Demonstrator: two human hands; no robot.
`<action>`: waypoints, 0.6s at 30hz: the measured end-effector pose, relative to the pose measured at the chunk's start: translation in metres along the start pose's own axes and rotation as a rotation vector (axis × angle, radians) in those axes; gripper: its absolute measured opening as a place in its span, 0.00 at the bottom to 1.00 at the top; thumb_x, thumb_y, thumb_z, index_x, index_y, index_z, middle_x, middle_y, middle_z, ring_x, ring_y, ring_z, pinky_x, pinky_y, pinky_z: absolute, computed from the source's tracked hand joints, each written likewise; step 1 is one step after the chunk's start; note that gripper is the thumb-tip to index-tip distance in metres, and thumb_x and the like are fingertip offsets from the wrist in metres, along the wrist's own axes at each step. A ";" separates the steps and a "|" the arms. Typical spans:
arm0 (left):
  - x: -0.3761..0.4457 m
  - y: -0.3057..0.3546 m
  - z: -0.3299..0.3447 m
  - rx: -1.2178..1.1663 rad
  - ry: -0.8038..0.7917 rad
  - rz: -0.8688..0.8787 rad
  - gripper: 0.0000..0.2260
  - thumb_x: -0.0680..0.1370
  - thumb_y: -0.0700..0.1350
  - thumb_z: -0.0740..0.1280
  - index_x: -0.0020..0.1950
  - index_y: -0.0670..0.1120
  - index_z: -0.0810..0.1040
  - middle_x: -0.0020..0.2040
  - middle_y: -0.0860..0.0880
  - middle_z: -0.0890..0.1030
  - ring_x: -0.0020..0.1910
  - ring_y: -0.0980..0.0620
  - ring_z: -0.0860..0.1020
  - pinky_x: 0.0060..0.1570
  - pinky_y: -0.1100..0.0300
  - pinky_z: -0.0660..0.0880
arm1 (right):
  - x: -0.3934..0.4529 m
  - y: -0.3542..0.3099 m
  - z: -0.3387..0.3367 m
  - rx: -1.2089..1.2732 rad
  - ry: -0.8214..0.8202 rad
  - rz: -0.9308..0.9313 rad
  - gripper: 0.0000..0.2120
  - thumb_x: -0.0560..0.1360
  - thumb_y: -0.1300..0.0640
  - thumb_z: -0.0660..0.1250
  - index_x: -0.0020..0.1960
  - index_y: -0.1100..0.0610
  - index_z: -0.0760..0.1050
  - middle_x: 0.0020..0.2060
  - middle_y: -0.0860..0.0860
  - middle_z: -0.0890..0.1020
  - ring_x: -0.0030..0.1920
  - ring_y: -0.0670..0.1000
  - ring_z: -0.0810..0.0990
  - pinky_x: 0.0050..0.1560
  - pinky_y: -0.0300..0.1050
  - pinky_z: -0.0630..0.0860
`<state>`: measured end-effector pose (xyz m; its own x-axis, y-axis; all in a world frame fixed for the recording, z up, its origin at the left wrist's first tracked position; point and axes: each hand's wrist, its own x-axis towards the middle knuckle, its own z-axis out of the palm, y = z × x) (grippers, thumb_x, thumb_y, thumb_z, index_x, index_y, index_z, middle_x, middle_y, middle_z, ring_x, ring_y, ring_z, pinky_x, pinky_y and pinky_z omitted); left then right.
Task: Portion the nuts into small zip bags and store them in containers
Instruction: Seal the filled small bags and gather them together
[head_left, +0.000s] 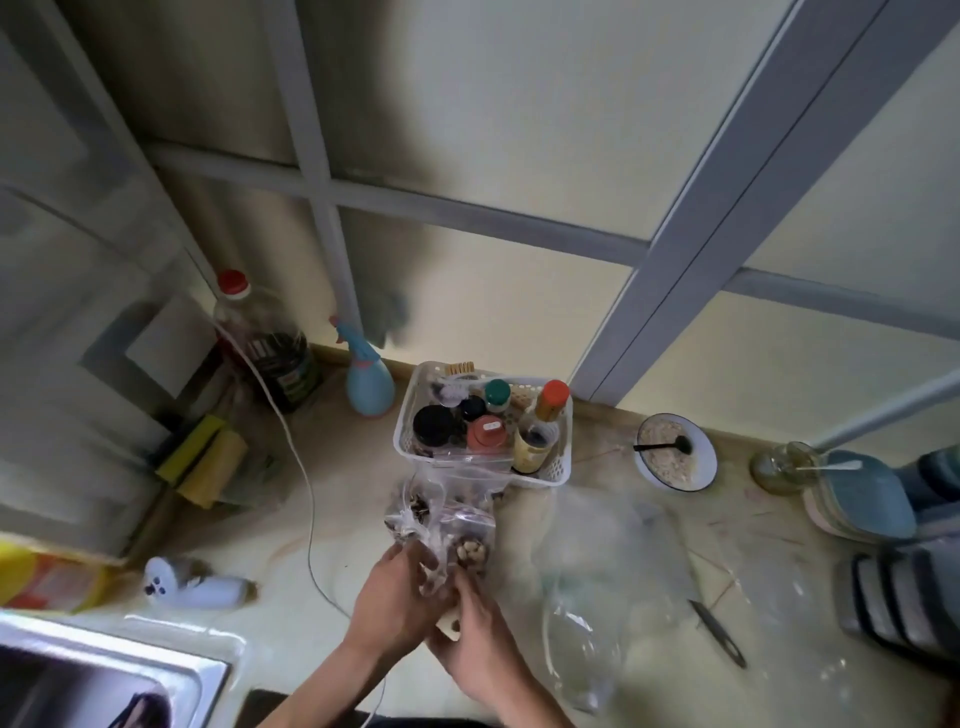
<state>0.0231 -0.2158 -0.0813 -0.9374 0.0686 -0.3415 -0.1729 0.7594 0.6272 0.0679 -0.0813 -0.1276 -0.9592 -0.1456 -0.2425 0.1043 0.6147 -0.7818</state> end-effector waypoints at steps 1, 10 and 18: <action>-0.004 0.001 0.000 -0.049 -0.034 -0.013 0.10 0.72 0.55 0.71 0.46 0.52 0.75 0.42 0.53 0.78 0.38 0.59 0.77 0.36 0.66 0.71 | 0.001 0.002 0.005 0.002 0.019 -0.015 0.27 0.71 0.48 0.68 0.70 0.52 0.73 0.63 0.47 0.79 0.61 0.45 0.78 0.60 0.40 0.75; -0.020 0.007 -0.028 -0.452 -0.246 -0.021 0.30 0.55 0.54 0.65 0.57 0.49 0.75 0.45 0.47 0.76 0.38 0.61 0.76 0.39 0.64 0.74 | 0.001 0.003 -0.035 0.156 0.093 0.055 0.10 0.68 0.50 0.73 0.48 0.39 0.83 0.36 0.40 0.84 0.37 0.35 0.79 0.42 0.35 0.77; -0.010 0.030 -0.033 -0.318 -0.154 0.138 0.16 0.72 0.39 0.71 0.49 0.61 0.78 0.32 0.57 0.79 0.32 0.60 0.75 0.38 0.65 0.73 | 0.000 0.019 -0.078 0.159 0.155 0.007 0.14 0.65 0.50 0.79 0.34 0.46 0.73 0.36 0.40 0.74 0.37 0.37 0.76 0.37 0.33 0.72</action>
<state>0.0170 -0.2152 -0.0356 -0.9064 0.2711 -0.3241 -0.1555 0.4990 0.8525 0.0499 -0.0092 -0.0979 -0.9860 -0.0130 -0.1665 0.1396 0.4831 -0.8644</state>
